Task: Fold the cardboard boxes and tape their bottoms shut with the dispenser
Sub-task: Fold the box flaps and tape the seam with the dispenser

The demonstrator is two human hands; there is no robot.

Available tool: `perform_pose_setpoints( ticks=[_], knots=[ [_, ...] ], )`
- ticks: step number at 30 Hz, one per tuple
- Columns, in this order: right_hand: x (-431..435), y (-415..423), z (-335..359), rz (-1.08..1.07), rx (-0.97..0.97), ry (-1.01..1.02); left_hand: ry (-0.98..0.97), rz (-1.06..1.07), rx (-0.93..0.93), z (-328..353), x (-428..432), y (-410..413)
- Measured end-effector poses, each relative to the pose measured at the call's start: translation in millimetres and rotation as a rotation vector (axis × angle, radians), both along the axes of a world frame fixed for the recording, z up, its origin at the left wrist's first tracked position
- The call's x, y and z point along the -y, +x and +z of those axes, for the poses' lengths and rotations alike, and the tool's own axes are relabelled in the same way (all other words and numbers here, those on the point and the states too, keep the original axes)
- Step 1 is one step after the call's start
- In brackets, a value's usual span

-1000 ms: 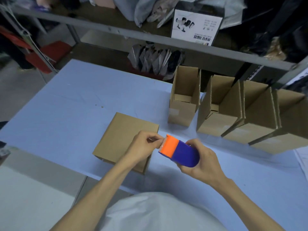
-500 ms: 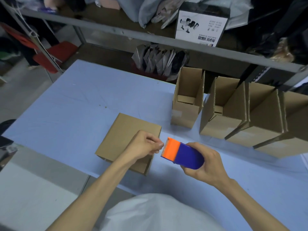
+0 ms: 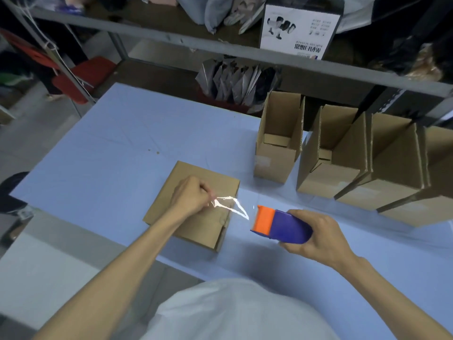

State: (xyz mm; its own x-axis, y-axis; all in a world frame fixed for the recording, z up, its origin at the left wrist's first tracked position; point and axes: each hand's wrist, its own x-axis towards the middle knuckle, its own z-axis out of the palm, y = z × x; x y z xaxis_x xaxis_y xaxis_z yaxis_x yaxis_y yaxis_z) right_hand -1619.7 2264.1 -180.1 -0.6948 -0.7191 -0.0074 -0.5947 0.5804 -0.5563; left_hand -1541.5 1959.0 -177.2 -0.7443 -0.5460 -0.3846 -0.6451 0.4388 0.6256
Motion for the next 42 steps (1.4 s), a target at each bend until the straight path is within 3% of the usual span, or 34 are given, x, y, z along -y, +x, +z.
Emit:
perform_pose_setpoints(
  ticks=[7,15,25,29,32,36,39,42],
  knots=[
    [7,-6,-15,-0.07,0.005,0.044,0.013,0.004,-0.028,-9,-10,6],
    [14,-10,-23,-0.061,0.018,0.07,-0.115,-0.029,-0.124,-20,-20,9],
    [23,-20,-28,0.063,-0.003,0.194,-0.373,-0.309,0.064,-18,-12,-6],
    [27,-22,-28,0.074,-0.002,0.231,-0.509,-0.303,0.146,-17,-7,-11],
    [29,-24,-29,0.071,0.009,0.25,-0.422,-0.187,0.048,-20,-1,-4],
    [36,-26,-33,0.082,-0.013,0.292,-0.114,-0.247,-0.251,-29,-15,-2],
    [44,-27,-33,0.095,-0.045,0.347,0.058,-0.241,-0.27,-39,-22,-3],
    [57,-23,-36,0.093,-0.074,0.405,0.07,-0.243,-0.257,-49,-20,-2]
  ],
)
